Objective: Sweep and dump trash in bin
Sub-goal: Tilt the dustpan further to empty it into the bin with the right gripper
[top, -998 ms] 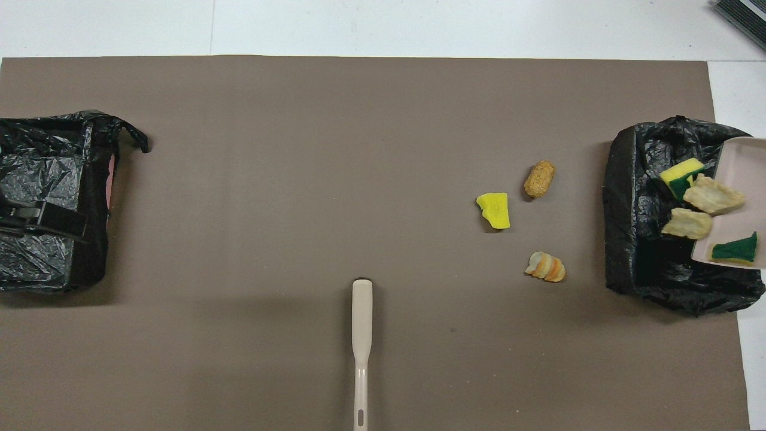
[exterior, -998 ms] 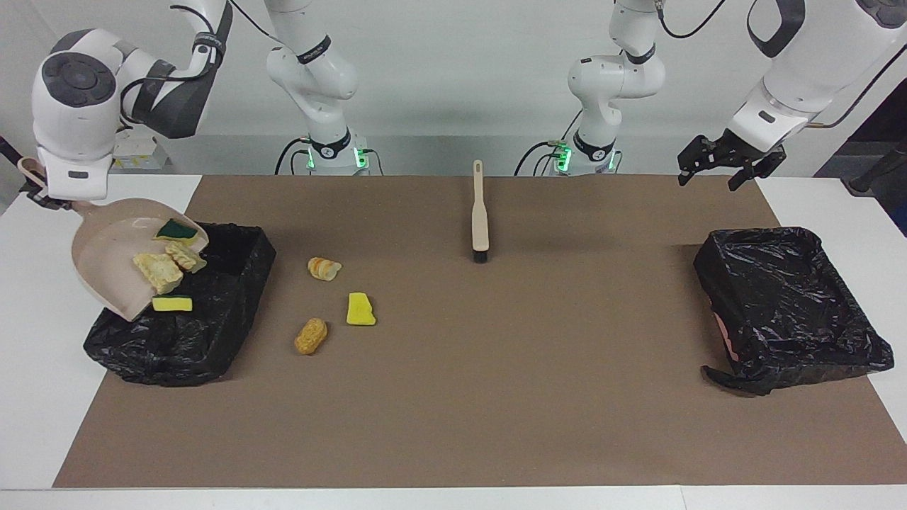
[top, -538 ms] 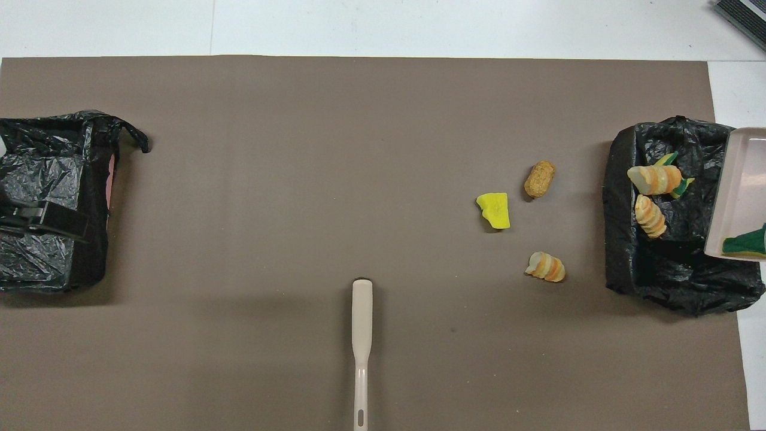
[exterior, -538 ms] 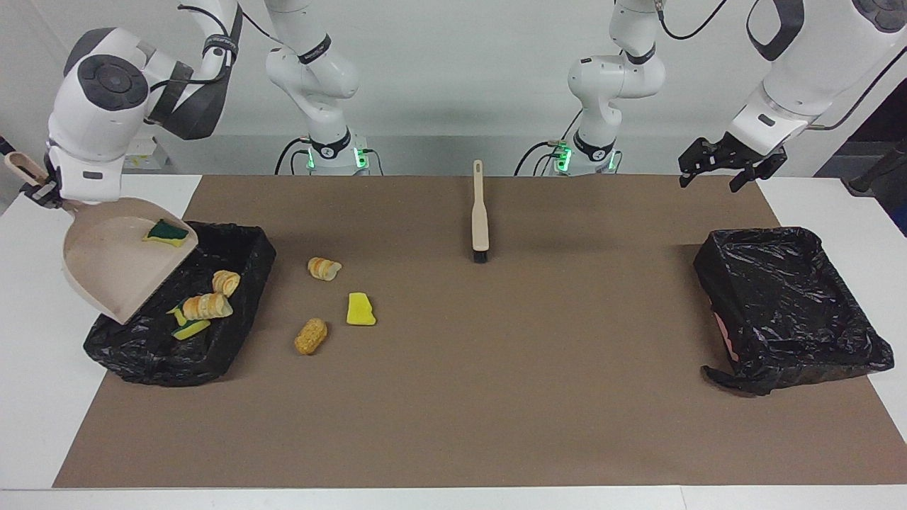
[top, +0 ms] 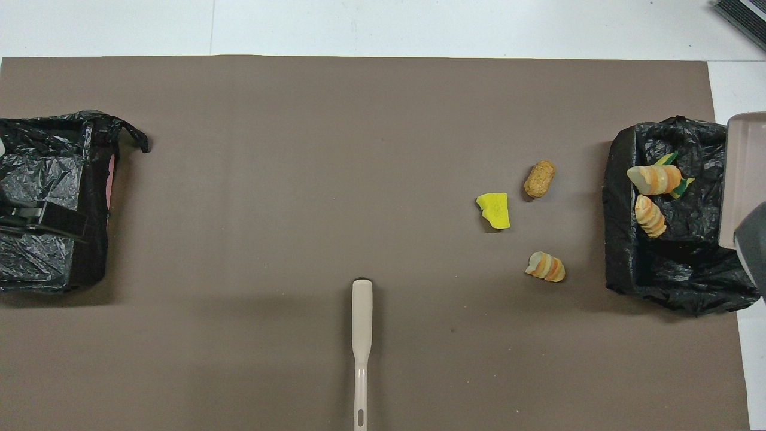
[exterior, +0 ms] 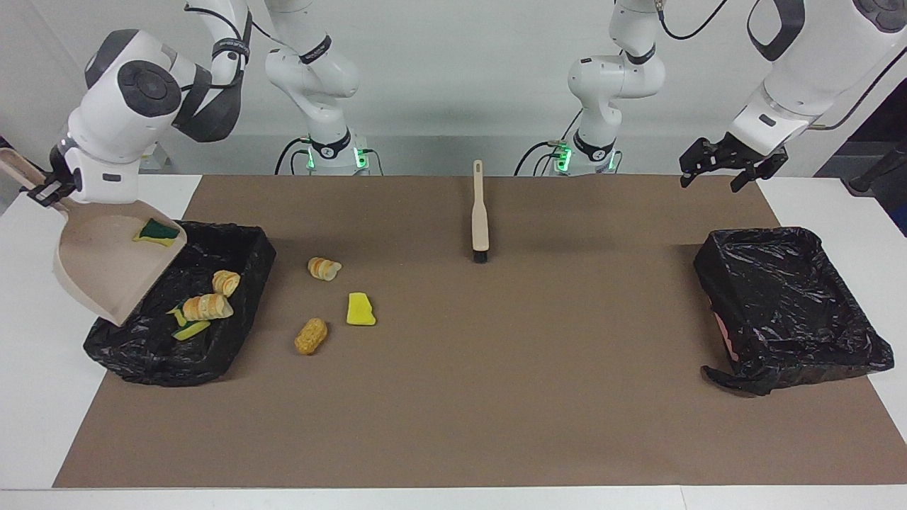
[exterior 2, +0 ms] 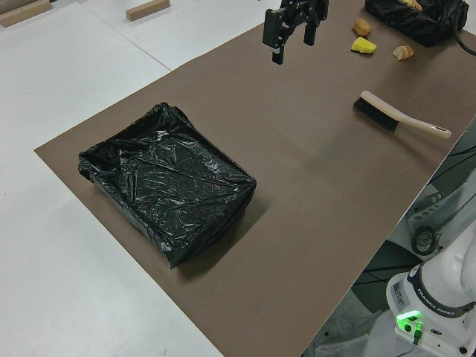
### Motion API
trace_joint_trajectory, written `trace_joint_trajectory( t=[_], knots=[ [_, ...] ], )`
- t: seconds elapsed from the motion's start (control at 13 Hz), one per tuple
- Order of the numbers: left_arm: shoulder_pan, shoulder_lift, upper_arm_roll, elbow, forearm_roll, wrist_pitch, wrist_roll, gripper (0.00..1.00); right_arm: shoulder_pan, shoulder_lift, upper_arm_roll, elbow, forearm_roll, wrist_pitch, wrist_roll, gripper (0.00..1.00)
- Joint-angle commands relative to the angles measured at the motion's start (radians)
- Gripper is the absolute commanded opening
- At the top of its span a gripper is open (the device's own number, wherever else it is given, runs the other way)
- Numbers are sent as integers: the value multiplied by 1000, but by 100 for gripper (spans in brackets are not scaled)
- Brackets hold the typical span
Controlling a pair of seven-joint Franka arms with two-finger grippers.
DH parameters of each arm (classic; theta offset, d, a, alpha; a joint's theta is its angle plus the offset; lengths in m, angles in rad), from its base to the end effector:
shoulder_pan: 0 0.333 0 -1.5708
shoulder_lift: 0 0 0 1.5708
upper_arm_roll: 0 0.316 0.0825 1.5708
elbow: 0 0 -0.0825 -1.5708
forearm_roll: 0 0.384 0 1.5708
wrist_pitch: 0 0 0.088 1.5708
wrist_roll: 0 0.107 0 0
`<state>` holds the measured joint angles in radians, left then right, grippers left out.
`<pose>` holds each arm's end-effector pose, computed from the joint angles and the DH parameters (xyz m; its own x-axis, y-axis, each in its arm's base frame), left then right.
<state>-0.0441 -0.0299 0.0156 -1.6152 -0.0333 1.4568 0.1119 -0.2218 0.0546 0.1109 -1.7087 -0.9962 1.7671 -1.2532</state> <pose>0.5314 -0.0189 0.6109 0.9819 -0.1435 -0.1235 -0.1385 -0.9892 0.0478 0.5763 -0.1399 0.5840 0.2172 0.5517 -0.8053 0.9761 -0.1242 0.1781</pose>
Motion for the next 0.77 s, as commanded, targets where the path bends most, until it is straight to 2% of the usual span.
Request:
trace_joint_trajectory(
  t=[0.0, 0.15, 0.31, 0.46, 0.69],
  knots=[
    [10, 2, -6, 9, 13, -9, 8, 100, 4, 11, 7, 17, -45, 6, -34, 0],
    [10, 2, -6, 11, 13, -7, 8, 100, 10, 13, 6, 27, -48, 5, -112, 0],
    [10, 2, -6, 11, 13, -7, 8, 100, -7, 94, 6, 166, 29, -55, -211, 0],
    [10, 1, -6, 15, 13, -9, 6, 100, -22, 102, 4, 169, 65, -63, -264, 0],
    [10, -1, -6, 15, 13, -7, 8, 100, -8, 102, 4, 170, 62, -66, -230, 0]
  ],
)
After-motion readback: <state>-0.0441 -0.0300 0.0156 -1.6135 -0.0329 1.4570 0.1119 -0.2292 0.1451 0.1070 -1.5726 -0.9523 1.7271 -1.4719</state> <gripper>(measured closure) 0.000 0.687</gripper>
